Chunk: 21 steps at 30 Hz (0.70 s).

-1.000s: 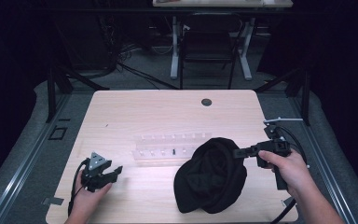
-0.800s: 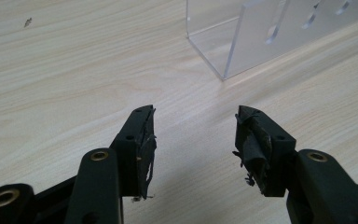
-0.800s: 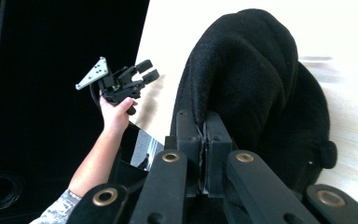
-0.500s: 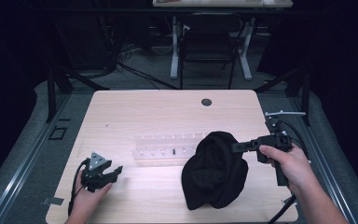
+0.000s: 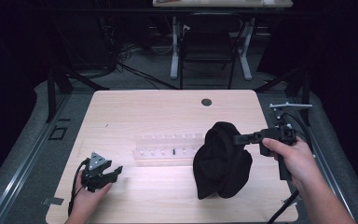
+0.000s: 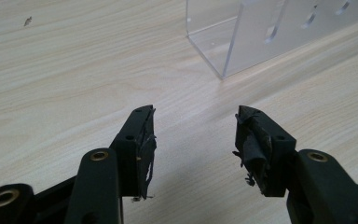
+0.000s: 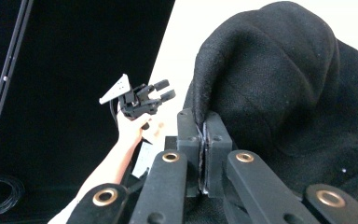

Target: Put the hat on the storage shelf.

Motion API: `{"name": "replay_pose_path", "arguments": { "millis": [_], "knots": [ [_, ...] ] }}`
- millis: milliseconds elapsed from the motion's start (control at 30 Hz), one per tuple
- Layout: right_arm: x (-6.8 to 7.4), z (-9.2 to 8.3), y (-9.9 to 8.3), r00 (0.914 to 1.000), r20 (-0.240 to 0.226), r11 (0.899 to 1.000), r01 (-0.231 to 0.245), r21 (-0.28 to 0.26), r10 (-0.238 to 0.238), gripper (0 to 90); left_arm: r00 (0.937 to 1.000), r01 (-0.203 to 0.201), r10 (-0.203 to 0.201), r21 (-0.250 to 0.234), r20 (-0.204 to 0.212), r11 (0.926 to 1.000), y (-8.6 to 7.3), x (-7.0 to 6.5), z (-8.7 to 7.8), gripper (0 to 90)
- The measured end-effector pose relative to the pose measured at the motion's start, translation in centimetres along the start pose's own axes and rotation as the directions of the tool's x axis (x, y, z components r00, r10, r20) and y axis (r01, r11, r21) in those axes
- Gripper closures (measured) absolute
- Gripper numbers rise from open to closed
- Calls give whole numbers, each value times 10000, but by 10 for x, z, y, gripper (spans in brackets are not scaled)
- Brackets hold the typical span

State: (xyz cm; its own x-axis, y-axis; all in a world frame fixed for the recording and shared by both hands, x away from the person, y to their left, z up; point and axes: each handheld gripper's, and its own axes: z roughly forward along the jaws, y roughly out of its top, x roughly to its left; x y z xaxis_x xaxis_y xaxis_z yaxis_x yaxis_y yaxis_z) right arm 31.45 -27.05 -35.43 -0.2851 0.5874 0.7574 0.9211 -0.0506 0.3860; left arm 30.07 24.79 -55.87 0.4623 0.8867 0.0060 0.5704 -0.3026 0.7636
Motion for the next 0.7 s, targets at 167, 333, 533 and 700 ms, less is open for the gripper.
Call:
{"name": "replay_pose_path", "arguments": {
  "millis": [167,333,533,700],
  "knots": [
    [2,-5,3,9999,-52,9997,114,-226,-115,882,10000,-6,6,0,-7,10000,0,0,0,474],
    [5,-8,5,9998,-60,9990,187,-396,-189,882,10000,-7,7,-2,-11,10000,0,0,0,474],
    [10,-9,10,9994,-130,9975,325,-626,-334,882,10000,-12,12,-2,-12,10000,0,0,0,474],
    [15,-10,14,9990,-201,9967,385,-716,-401,882,10000,-12,12,-12,-7,10000,0,0,0,474]
  ]
}}
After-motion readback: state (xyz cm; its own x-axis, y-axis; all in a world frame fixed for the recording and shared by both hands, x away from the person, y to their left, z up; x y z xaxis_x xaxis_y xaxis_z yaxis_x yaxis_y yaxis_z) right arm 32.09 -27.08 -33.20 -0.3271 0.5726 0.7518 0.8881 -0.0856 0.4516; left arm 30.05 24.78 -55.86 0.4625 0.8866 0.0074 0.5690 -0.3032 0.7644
